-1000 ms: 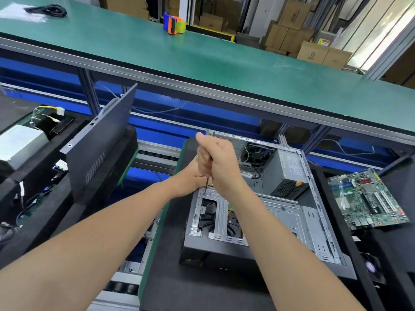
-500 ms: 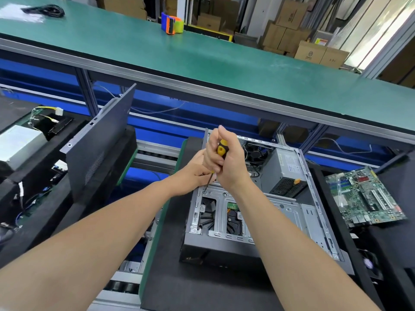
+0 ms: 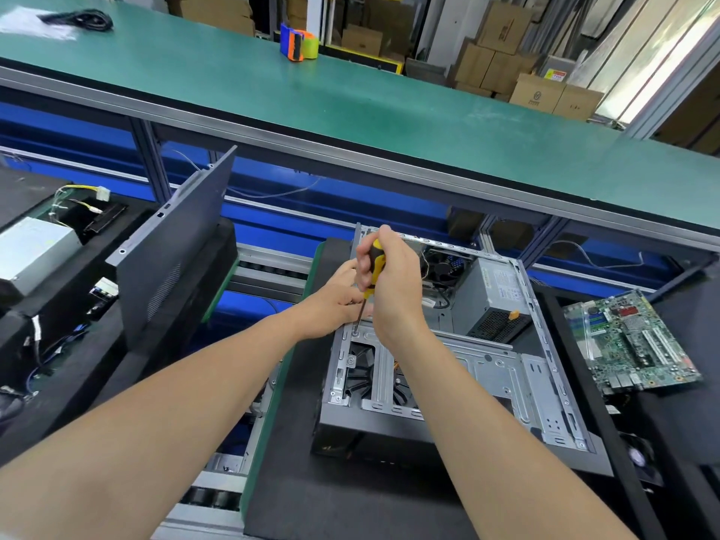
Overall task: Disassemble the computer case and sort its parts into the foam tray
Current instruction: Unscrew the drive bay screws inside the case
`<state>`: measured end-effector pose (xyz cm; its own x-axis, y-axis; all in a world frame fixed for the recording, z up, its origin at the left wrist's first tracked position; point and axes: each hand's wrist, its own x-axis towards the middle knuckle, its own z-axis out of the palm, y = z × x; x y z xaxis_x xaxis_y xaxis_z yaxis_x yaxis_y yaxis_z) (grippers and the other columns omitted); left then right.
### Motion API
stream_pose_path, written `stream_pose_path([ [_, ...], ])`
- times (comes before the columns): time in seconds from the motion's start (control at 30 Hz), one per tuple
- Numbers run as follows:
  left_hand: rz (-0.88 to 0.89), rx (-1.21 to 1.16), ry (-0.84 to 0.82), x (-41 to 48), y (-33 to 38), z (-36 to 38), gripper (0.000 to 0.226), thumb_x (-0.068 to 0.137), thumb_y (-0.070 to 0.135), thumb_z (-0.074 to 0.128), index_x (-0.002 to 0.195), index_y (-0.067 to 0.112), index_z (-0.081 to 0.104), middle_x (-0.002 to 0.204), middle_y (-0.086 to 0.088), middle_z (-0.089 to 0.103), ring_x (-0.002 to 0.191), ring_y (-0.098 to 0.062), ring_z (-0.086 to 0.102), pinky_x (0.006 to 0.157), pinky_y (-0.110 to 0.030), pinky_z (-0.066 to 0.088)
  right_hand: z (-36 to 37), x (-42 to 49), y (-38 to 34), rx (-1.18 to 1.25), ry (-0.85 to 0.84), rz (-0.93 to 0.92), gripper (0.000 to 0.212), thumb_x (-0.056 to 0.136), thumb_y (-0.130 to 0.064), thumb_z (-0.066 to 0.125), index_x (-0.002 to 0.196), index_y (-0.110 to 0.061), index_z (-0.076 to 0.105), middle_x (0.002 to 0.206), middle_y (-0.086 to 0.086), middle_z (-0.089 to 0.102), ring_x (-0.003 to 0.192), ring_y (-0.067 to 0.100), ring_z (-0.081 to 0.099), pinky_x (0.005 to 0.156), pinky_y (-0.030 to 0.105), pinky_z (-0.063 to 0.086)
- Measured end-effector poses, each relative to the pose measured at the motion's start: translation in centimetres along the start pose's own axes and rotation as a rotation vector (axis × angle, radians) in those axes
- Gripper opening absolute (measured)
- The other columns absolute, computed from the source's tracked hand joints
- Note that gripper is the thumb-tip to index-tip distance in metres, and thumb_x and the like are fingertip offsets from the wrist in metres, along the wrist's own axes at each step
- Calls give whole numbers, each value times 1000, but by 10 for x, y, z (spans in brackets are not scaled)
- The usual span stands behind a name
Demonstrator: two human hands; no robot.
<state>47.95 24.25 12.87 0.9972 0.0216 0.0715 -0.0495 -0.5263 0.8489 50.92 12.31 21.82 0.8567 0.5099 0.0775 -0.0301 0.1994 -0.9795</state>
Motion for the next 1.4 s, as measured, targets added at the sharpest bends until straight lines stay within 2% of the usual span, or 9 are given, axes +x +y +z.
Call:
stream_pose_path([
  [0.13, 51, -2, 41, -2, 6, -1, 28, 99, 28, 64, 125, 35, 55, 142, 9, 40, 132, 6, 36, 114, -22, 33, -8, 6, -2, 63, -199, 36, 35, 90, -16, 43, 56, -17, 45, 52, 2, 25, 48, 19, 19, 48, 31, 21],
  [0.23, 49, 441, -35, 1, 10, -11, 16, 103, 28, 49, 110, 42, 54, 116, 21, 48, 122, 9, 30, 122, -33, 12, -9, 7, -2, 17, -310, 17, 33, 88, -18, 44, 55, -16, 42, 52, 2, 23, 48, 21, 18, 50, 34, 20],
  [0.33, 102, 446, -150, 15, 27, -30, 37, 96, 8, 47, 75, 38, 44, 80, 22, 43, 77, 11, 48, 81, -1, 38, -13, 8, -4, -45, -369, 9, 36, 91, -21, 43, 55, -16, 43, 49, 1, 24, 47, 21, 25, 50, 31, 26],
  [0.43, 50, 677, -410, 34, 40, -32, 29, 96, -5, 42, 75, 15, 39, 74, 10, 37, 63, -11, 39, 63, -1, 36, -21, 10, -7, -69, -357, 73, 34, 92, -29, 47, 60, -17, 47, 49, 3, 28, 50, 23, 33, 54, 31, 36],
  [0.57, 168, 869, -601, 48, 39, -21, 52, 101, 48, 32, 95, 5, 62, 83, 0, 54, 72, -18, 47, 68, -26, 45, -33, 13, -9, -112, -253, 78, 36, 98, -41, 50, 72, -16, 55, 62, 8, 52, 60, 25, 56, 69, 38, 46],
  [0.63, 365, 1004, -560, 51, 36, -21, 63, 93, 63, 24, 90, 11, 60, 82, 2, 52, 76, -20, 50, 71, -29, 48, -32, 13, -7, -105, -180, 49, 36, 99, -46, 53, 78, -17, 58, 69, 8, 58, 62, 24, 58, 72, 41, 47],
  [0.8, 213, 865, -497, 51, 33, -19, 48, 104, 44, 46, 86, 5, 67, 78, -3, 60, 71, -20, 52, 70, -34, 50, -23, 12, -2, 37, -61, 75, 38, 100, -50, 54, 72, -25, 62, 67, 1, 54, 55, 17, 46, 58, 32, 37],
  [1.0, 386, 743, -397, 48, 39, -21, 41, 86, 55, 24, 68, 26, 47, 67, 19, 46, 61, -3, 47, 58, -7, 35, -20, 13, 0, 119, -107, 97, 45, 101, -43, 51, 61, -22, 48, 55, 0, 36, 43, 13, 27, 42, 25, 23],
  [1.4, 80, 559, -118, 43, 5, -5, 22, 89, 14, 58, 82, 33, 53, 93, 7, 61, 88, -12, 58, 79, -24, 49, -34, 31, -9, 242, -686, 198, 40, 98, -28, 48, 59, -20, 44, 44, -5, 23, 39, 13, 16, 45, 30, 12],
])
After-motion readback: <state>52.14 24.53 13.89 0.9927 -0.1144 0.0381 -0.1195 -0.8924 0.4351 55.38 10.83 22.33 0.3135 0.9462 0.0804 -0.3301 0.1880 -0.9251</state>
